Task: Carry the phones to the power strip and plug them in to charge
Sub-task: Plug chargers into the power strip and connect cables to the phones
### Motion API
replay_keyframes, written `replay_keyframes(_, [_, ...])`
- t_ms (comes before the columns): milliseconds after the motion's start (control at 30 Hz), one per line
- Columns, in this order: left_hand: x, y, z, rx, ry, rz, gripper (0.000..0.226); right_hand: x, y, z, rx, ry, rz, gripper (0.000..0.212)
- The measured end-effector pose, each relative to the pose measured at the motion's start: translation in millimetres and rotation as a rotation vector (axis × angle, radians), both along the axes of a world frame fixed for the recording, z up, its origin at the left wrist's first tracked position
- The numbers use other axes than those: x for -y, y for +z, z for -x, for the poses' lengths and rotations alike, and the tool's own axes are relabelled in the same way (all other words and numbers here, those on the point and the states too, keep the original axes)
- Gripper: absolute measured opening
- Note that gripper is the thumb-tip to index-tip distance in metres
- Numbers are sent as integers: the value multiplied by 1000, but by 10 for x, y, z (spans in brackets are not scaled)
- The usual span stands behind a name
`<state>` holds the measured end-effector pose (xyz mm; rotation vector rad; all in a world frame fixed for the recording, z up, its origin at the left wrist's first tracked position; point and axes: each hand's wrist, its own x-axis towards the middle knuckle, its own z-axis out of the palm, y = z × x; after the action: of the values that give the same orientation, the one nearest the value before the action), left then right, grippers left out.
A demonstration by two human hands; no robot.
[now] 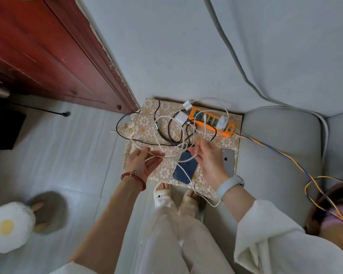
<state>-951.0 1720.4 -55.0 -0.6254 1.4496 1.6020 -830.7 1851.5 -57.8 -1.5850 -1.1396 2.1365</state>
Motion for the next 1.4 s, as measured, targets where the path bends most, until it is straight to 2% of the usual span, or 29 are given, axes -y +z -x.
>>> replay_keyframes(100, [238, -180, 140, 29, 237, 156, 17, -185, -148, -271, 159, -42, -171, 14])
replay_keyframes(200, [486, -340, 351, 46, 442, 289, 12, -498, -264, -754, 423, -23, -504, 15])
replay_keyframes(267, [642, -434, 441, 28, 437, 348, 13, -679, -325, -1049, 543, 63, -668, 18])
replay_keyframes(300, [705, -505, 451, 19, 361, 393, 18, -717, -341, -1135, 562, 126, -698, 17])
replay_keyframes(333, [744, -579, 430, 14, 219, 438, 21, -712, -343, -1177, 549, 187, -668, 14])
replay_keyframes(400, [703, -651, 331, 164, 158, 468, 10, -599, -329, -1120, 460, 287, -507, 22])
replay_keyframes(500, [564, -632, 58, 44, -148, 673, 38, -338, -306, -890, 376, 479, -283, 22])
replay_keyframes(567, [404, -596, -76, -188, -201, 862, 52, -167, -281, -757, 378, 573, -122, 21])
replay_keyframes(633, [277, -567, -241, -641, -405, 970, 61, -8, -287, -730, 379, 694, -4, 19])
replay_keyframes(667, [218, -559, -307, -884, -517, 953, 61, 69, -306, -756, 368, 787, 25, 21])
replay_keyframes(733, [52, -533, -422, -1289, -720, 757, 54, 212, -351, -843, 327, 845, 116, 22])
replay_keyframes(767, [-46, -541, -481, -1424, -815, 601, 47, 254, -384, -902, 319, 784, 167, 21])
replay_keyframes(833, [-226, -666, -556, -1544, -1038, 331, 36, 270, -489, -1009, 348, 591, 203, 25])
replay_keyframes(900, [-397, -842, -578, -1388, -1338, 324, 39, 235, -605, -1098, 412, 437, 218, 30])
replay_keyframes(1000, [-570, -1178, -532, -904, -1713, 472, 53, 185, -770, -1215, 474, 310, 137, 27])
replay_keyframes(1067, [-593, -1295, -542, -689, -1801, 477, 60, 142, -815, -1247, 497, 225, -26, 24])
replay_keyframes(1133, [-515, -1337, -647, -571, -1767, 445, 62, 99, -834, -1245, 499, 163, -186, 22])
replay_keyframes(1200, [-335, -1353, -763, -662, -1731, 427, 51, 107, -817, -1194, 431, 185, -257, 20])
replay_keyframes(1267, [-112, -1380, -835, -836, -1611, 399, 29, 166, -797, -1100, 340, 346, -344, 20])
replay_keyframes(1300, [-19, -1396, -855, -890, -1529, 379, 27, 196, -783, -1028, 297, 454, -414, 20])
replay_keyframes(1400, [110, -1394, -852, -941, -1412, 402, 50, 187, -806, -727, 165, 714, -676, 22])
